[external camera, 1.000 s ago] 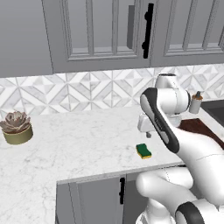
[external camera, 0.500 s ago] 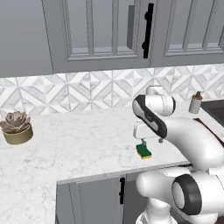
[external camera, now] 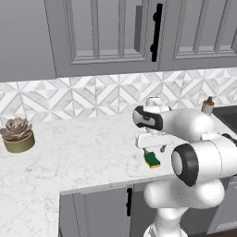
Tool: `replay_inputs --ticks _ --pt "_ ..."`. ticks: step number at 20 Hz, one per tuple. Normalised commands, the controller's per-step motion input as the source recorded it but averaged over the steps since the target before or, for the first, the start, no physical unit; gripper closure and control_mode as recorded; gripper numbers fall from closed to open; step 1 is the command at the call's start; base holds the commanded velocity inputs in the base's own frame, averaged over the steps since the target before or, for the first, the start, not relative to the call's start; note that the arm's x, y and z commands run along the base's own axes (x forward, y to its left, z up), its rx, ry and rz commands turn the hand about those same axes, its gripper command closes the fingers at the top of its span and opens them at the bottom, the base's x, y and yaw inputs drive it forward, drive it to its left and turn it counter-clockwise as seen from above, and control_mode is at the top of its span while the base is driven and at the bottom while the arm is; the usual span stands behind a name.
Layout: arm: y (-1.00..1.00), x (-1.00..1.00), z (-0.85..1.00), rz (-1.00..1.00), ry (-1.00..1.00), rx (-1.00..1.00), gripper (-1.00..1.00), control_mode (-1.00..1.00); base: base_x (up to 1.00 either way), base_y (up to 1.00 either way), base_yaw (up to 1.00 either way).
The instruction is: Pick up the sponge from the counter and clean the cutting board by briefly scrubbing or pressing down on the cutting board. Once finished, release the sponge.
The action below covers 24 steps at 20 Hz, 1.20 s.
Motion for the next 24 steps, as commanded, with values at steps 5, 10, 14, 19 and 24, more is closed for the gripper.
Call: replay_inputs --ticks 5,10,14,19,24 --pt "0.00 0.38 -0.48 0.04 0.00 -0.01 -1.00 -1.00 0.00 0.00 0.00" --pt "0.00 0.36 -0.53 0.05 0.00 0.00 -1.00 -1.00 0.00 0.00 0.00" --pt "0.00 0.19 -0.27 0.01 0.00 0.00 -1.00 -1.00 0.00 0.00 0.00" --pt "0.00 0.00 -0.14 0.00 0.00 0.00 -1.00 -1.00 0.00 0.00 0.00" --pt "0.00 -0.03 -0.11 0.00 0.00 0.00 -1.00 -1.00 0.00 0.00 0.00"
